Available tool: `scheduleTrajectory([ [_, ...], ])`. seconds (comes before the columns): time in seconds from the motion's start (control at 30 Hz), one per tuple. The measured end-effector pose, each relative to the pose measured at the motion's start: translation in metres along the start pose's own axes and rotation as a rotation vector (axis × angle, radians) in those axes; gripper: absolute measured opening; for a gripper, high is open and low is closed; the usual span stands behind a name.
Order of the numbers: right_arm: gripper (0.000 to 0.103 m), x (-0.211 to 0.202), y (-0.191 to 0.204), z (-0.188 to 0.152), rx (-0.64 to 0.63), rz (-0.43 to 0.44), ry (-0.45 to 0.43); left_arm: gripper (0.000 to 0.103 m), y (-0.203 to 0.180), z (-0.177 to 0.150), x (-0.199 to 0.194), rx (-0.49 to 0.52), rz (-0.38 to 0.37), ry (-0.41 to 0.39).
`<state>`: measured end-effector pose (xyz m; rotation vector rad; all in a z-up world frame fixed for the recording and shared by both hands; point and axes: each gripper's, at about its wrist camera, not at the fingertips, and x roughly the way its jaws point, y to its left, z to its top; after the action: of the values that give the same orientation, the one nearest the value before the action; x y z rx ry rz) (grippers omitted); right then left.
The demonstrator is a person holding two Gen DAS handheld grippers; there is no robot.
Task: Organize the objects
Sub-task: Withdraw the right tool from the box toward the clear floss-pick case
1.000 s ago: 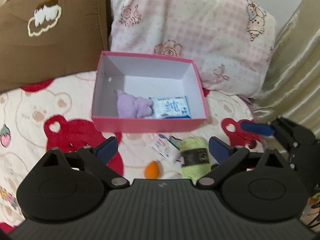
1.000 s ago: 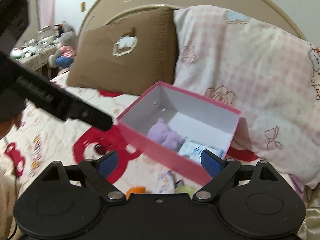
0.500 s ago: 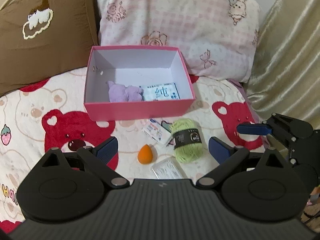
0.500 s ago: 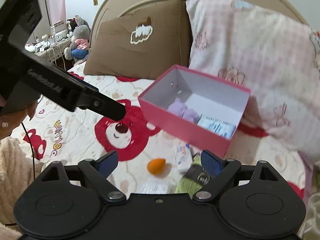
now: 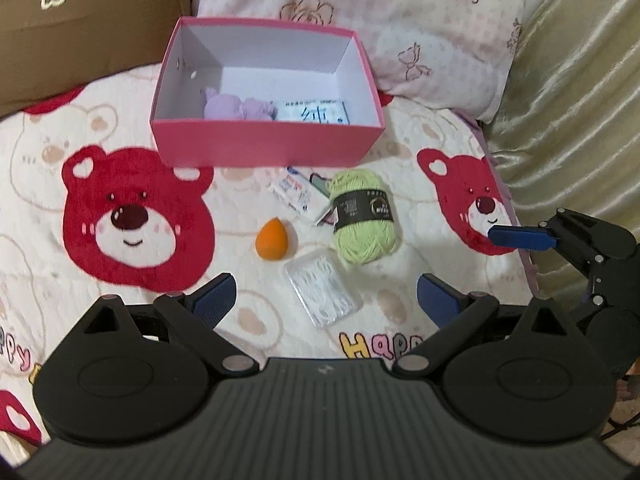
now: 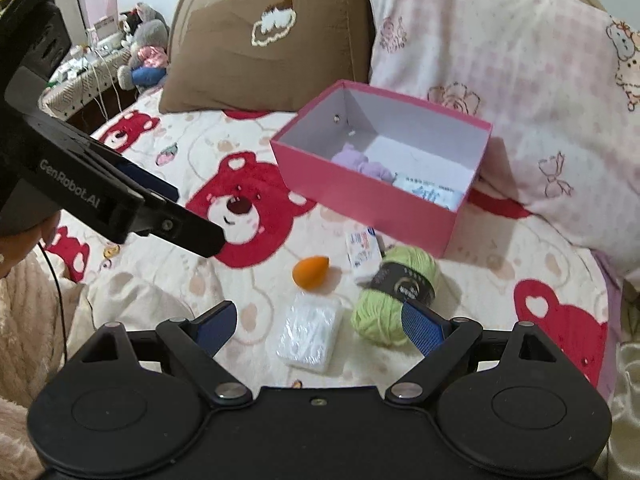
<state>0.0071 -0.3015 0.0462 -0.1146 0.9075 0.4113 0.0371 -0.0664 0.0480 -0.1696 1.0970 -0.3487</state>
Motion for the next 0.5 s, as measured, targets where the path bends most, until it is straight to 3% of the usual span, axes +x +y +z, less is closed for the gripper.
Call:
scheduleTrajectory([
  [0.5, 0.092, 0.025, -0.004, -0.027, 0.083, 0.015, 0.09, 0.098, 0.006, -0.026, 0.029, -0.006, 0.045, 0.055],
])
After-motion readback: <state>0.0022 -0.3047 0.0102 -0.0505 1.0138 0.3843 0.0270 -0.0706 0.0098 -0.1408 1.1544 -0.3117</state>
